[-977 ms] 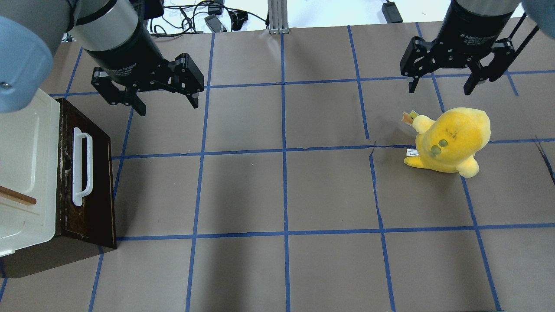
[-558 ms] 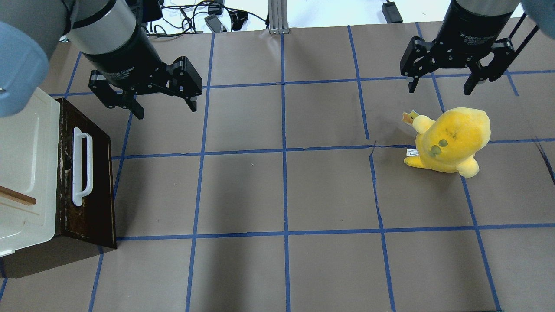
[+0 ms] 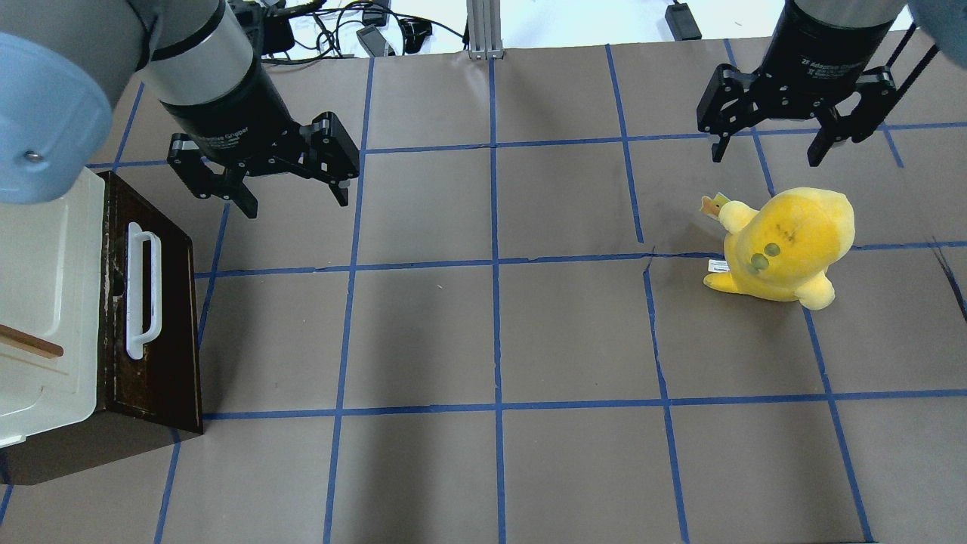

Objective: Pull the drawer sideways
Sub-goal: 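Move the left gripper down onto the white drawer handle, then close the left gripper around the white bar handle, then pull the handle with the left gripper, sliding the drawer out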

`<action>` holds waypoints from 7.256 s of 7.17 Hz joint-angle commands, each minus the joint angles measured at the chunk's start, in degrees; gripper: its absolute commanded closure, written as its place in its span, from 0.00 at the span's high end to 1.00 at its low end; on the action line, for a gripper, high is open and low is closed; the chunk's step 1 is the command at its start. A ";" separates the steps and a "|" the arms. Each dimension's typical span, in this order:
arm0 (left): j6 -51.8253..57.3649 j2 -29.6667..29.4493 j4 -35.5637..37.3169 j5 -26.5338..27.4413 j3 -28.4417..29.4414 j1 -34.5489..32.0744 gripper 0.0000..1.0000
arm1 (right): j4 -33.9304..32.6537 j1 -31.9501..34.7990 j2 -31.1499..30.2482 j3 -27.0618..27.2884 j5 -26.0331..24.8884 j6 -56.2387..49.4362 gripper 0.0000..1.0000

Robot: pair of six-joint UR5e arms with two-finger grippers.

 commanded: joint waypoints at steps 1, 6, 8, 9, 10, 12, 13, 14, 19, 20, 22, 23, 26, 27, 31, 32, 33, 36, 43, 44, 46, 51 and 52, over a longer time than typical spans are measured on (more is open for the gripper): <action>-0.69 -4.10 0.68 10.44 -4.63 -5.73 1.00 | 0.07 -0.09 0.00 0.00 0.00 0.00 1.00; -9.39 -15.79 1.74 49.10 -17.91 -6.65 1.00 | -0.02 0.00 0.00 0.00 0.00 0.00 1.00; -9.31 -19.65 1.47 61.08 -21.34 -1.32 1.00 | -0.02 -0.09 0.00 0.00 0.00 0.00 1.00; -9.14 -21.33 1.30 65.22 -22.58 1.50 1.00 | -0.02 0.00 0.00 0.00 0.00 0.00 1.00; -9.31 -22.30 0.69 69.09 -23.37 2.57 1.00 | -0.02 0.00 0.00 0.00 0.00 0.00 1.00; -8.96 -22.84 -0.20 70.71 -23.03 3.02 0.98 | -0.02 0.00 0.00 0.00 0.00 0.00 1.00; -8.79 -22.93 -0.20 70.80 -22.94 3.02 0.64 | -0.02 0.00 0.00 0.00 0.00 0.00 1.00; -8.78 -22.93 -0.20 70.80 -22.94 3.02 0.31 | -0.02 0.00 0.00 0.00 0.00 0.00 1.00; -9.13 -23.37 -0.11 70.88 -23.03 2.67 0.12 | -0.02 -0.09 0.00 0.00 0.00 0.00 1.00; -9.22 -23.37 -0.02 70.97 -22.94 2.41 0.13 | 0.07 0.00 0.00 0.00 0.00 0.00 1.00; -9.22 -23.37 -0.02 72.47 -22.94 1.10 0.13 | -0.02 -0.09 0.00 0.00 0.00 0.00 1.00; -9.31 -23.37 0.06 72.47 -22.94 0.74 0.13 | -0.02 0.00 0.00 0.00 0.00 0.00 1.00; -9.31 -23.37 -0.02 72.29 -22.94 -0.57 0.13 | -0.02 0.00 0.00 0.00 0.00 0.00 1.00; -9.40 -23.37 0.06 72.12 -22.94 -0.93 0.13 | -0.02 0.00 0.00 0.00 0.00 0.00 1.00; -8.96 -23.37 0.33 72.11 -22.94 -3.12 0.13 | -0.02 -0.09 0.00 0.00 0.00 0.00 1.00; -9.39 -23.45 0.41 72.11 -22.94 -3.82 0.14 | -0.02 0.00 0.00 0.00 0.00 0.00 1.00; -9.66 -23.37 0.33 71.94 -22.94 -4.44 0.14 | -0.02 0.00 0.00 0.00 0.00 0.00 1.00; -9.57 -23.37 0.24 71.85 -22.94 -5.85 0.14 | 0.07 0.00 0.00 0.00 0.00 0.00 1.00; -9.75 -23.45 0.42 71.59 -23.03 -8.31 0.14 | -0.02 0.00 0.00 0.00 0.00 0.00 1.00; -9.66 -23.54 0.42 71.67 -22.94 -8.31 0.14 | 0.07 0.00 0.00 0.00 0.00 0.00 1.00; -9.66 -24.42 0.59 71.85 -22.77 -8.31 0.14 | -0.02 -0.09 0.00 0.00 0.00 0.00 1.00; -10.19 -24.60 1.64 71.67 -22.77 -9.71 0.13 | -0.02 0.00 0.00 0.00 0.00 0.00 1.00; -10.19 -24.60 2.52 71.59 -22.77 -10.24 0.13 | 0.07 0.00 0.00 0.00 0.00 0.00 1.00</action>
